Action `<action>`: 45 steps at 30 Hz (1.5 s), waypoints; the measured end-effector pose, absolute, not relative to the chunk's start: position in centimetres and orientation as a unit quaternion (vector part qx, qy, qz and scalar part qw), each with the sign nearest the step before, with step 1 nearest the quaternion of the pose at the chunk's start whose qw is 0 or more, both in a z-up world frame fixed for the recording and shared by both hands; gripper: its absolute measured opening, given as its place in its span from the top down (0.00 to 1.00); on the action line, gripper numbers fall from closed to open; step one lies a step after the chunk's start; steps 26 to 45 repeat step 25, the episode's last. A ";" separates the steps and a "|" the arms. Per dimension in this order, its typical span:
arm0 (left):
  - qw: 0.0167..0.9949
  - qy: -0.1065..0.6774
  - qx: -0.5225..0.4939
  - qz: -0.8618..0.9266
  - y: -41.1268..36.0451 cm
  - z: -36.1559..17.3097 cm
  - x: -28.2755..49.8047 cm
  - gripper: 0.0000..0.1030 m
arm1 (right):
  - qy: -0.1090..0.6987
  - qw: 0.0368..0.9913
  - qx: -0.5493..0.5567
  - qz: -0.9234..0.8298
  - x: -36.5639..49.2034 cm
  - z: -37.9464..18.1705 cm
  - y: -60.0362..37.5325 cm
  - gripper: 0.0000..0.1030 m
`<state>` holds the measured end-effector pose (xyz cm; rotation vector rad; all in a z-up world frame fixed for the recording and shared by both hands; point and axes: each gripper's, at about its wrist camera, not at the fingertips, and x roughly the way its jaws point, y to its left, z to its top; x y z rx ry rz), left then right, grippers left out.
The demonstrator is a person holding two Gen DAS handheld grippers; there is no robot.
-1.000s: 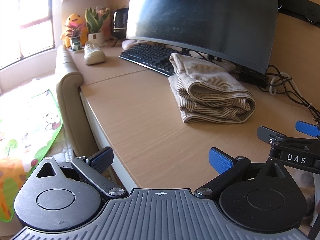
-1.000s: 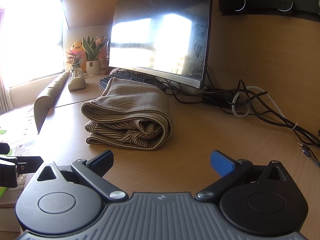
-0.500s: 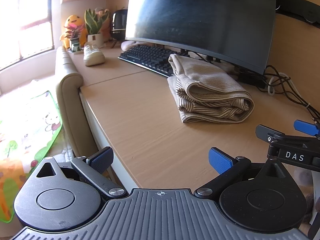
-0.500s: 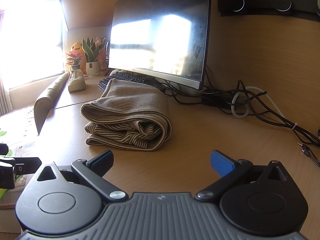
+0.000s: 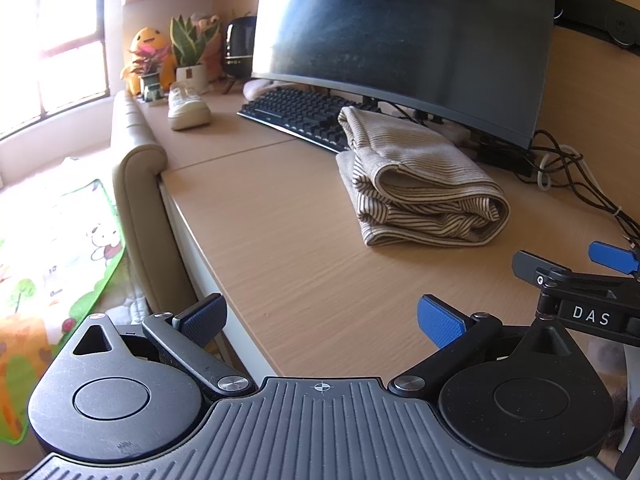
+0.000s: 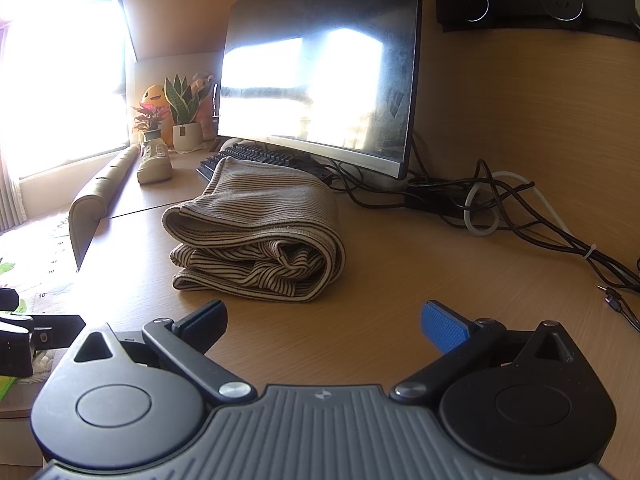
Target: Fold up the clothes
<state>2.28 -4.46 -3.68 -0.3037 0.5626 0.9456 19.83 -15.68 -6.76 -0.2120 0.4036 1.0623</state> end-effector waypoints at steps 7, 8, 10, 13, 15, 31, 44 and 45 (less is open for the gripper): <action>0.838 0.267 -0.153 0.451 -4.1 -3.9 2.2 0.00 | 0.220 0.833 -0.105 0.497 20.5 -7.2 -15.1 0.00; 0.837 0.267 -0.156 0.451 -4.1 -3.9 2.2 0.00 | 0.216 0.835 -0.101 0.496 20.5 -7.1 -15.3 0.00; 0.836 0.270 -0.160 0.449 -4.0 -4.1 2.3 0.00 | 0.210 0.838 -0.098 0.493 20.4 -7.0 -15.5 0.00; 0.836 0.275 -0.163 0.446 -3.9 -4.4 2.4 0.00 | 0.205 0.841 -0.098 0.490 20.3 -7.0 -15.6 0.00; 0.836 0.277 -0.165 0.444 -3.7 -4.5 2.4 0.00 | 0.202 0.843 -0.098 0.489 20.2 -7.0 -15.6 0.00; 0.841 0.277 -0.153 0.438 -1.9 -4.5 2.7 0.00 | 0.202 0.849 -0.096 0.479 20.4 -7.0 -15.7 0.00; 0.841 0.277 -0.153 0.438 -1.9 -4.5 2.7 0.00 | 0.202 0.849 -0.096 0.479 20.4 -7.0 -15.7 0.00; 0.841 0.277 -0.153 0.438 -1.9 -4.5 2.7 0.00 | 0.202 0.849 -0.096 0.479 20.4 -7.0 -15.7 0.00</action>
